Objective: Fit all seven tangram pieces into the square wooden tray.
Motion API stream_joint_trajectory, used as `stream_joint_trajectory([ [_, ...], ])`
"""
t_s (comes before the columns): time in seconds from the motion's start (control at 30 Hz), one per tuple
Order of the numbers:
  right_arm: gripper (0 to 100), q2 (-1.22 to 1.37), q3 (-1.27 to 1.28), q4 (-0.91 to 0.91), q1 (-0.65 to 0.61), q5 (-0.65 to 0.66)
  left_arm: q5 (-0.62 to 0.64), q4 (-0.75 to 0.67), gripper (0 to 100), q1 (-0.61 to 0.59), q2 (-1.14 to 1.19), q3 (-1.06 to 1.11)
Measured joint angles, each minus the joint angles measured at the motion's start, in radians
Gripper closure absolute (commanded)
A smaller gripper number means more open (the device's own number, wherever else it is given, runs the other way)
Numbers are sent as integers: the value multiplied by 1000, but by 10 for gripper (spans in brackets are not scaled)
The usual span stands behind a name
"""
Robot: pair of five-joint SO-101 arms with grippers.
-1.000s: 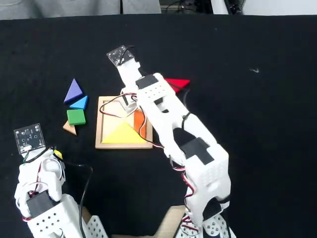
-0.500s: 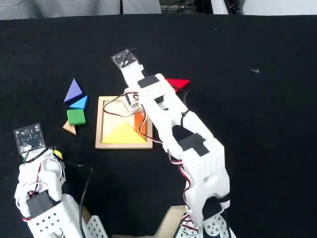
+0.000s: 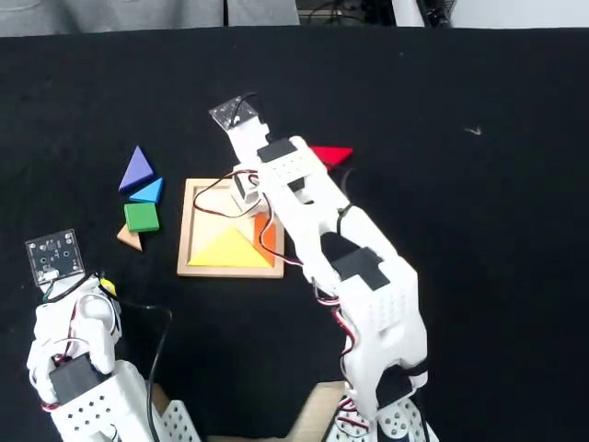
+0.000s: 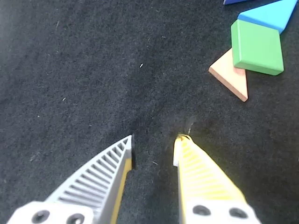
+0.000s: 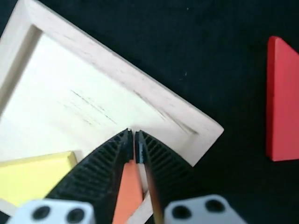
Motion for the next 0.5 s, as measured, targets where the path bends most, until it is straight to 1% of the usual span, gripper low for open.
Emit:
stream_joint_trajectory([
  [0.27, 972, 0, -46, 17, 0, 2, 0, 0, 840, 0, 0, 0],
  [0.37, 900, 0, -78, 32, 0, 2, 0, 0, 840, 0, 0, 0],
  [0.43, 845, 0, -115, 72, 0, 2, 0, 0, 840, 0, 0, 0],
  [0.5, 818, 0, -167, 130, 0, 2, 0, 0, 840, 0, 0, 0],
])
